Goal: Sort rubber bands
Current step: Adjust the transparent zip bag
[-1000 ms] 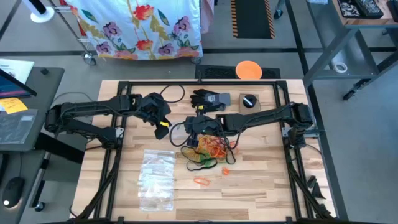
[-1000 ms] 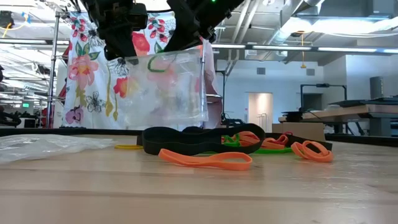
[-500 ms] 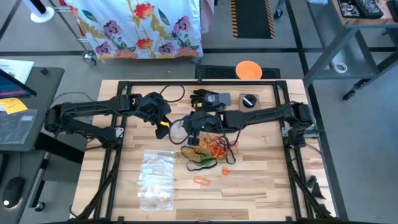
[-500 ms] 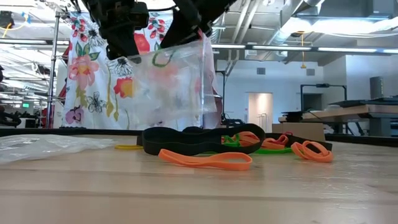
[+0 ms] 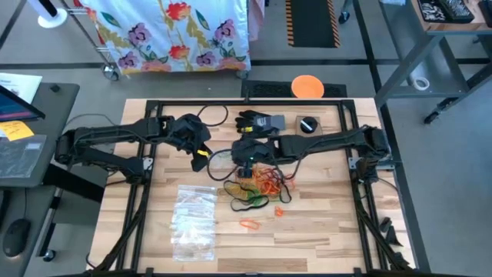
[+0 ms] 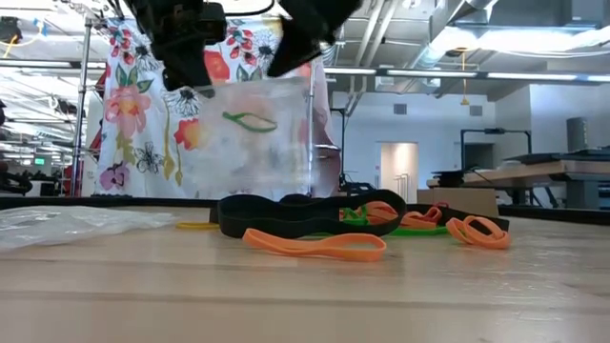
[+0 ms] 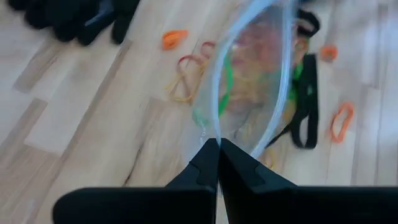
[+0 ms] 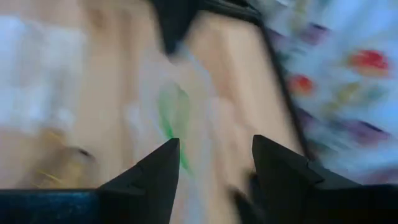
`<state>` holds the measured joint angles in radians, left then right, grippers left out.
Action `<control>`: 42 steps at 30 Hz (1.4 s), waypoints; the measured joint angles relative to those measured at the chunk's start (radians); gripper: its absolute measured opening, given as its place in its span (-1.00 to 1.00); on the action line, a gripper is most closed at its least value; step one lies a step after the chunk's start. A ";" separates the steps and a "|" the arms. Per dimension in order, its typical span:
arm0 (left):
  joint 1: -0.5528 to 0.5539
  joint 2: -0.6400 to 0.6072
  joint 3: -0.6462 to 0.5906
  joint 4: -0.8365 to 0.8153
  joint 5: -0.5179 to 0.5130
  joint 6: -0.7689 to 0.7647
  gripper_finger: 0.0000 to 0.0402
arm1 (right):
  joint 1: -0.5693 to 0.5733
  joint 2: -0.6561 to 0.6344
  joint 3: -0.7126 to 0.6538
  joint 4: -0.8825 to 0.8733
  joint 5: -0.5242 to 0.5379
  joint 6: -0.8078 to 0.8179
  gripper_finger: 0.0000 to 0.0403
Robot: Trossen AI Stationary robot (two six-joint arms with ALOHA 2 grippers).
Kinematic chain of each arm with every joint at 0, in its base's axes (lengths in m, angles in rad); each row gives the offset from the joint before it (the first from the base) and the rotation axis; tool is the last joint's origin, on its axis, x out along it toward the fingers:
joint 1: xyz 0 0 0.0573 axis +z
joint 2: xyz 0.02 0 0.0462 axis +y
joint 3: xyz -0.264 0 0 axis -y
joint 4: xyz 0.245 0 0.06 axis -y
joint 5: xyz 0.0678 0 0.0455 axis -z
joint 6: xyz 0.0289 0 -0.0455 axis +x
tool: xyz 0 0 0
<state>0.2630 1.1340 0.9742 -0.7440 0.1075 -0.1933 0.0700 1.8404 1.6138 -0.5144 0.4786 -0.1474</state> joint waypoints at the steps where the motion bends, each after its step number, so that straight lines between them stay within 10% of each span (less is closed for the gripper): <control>1: 0.014 -0.011 0.012 -0.029 -0.012 0.009 -1.00 | 0.005 -0.022 0.000 -0.028 -0.001 0.006 0.01; 5: 0.072 -0.081 0.037 -0.067 -0.116 0.005 -1.00 | 0.033 -0.092 -0.005 -0.150 -0.008 0.099 0.01; 9: 0.059 -0.077 0.038 -0.123 0.012 -0.014 -1.00 | 0.051 -0.127 -0.082 -0.148 -0.007 0.152 0.01; 13: 0.054 -0.093 0.034 -0.101 -0.152 -0.049 -1.00 | 0.053 -0.127 -0.139 -0.127 -0.007 0.182 0.01; 16: 0.046 -0.088 0.033 -0.113 0.017 -0.040 -1.00 | 0.052 -0.119 -0.166 -0.125 -0.006 0.216 0.01; 28: 0.040 -0.090 0.030 -0.158 -0.064 -0.051 -1.00 | 0.081 -0.127 -0.179 -0.113 -0.011 0.223 0.01; 35: 0.038 -0.089 0.030 -0.174 -0.087 -0.018 -1.00 | 0.102 -0.121 -0.179 -0.183 -0.310 0.300 0.01; 42: 0.038 -0.087 0.030 -0.165 -0.090 0.032 -1.00 | 0.190 -0.104 -0.379 -0.067 -0.324 0.508 0.01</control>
<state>0.3008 1.0470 1.0042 -0.9089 0.0173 -0.1613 0.2596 1.7365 1.2348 -0.5812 0.1547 0.3609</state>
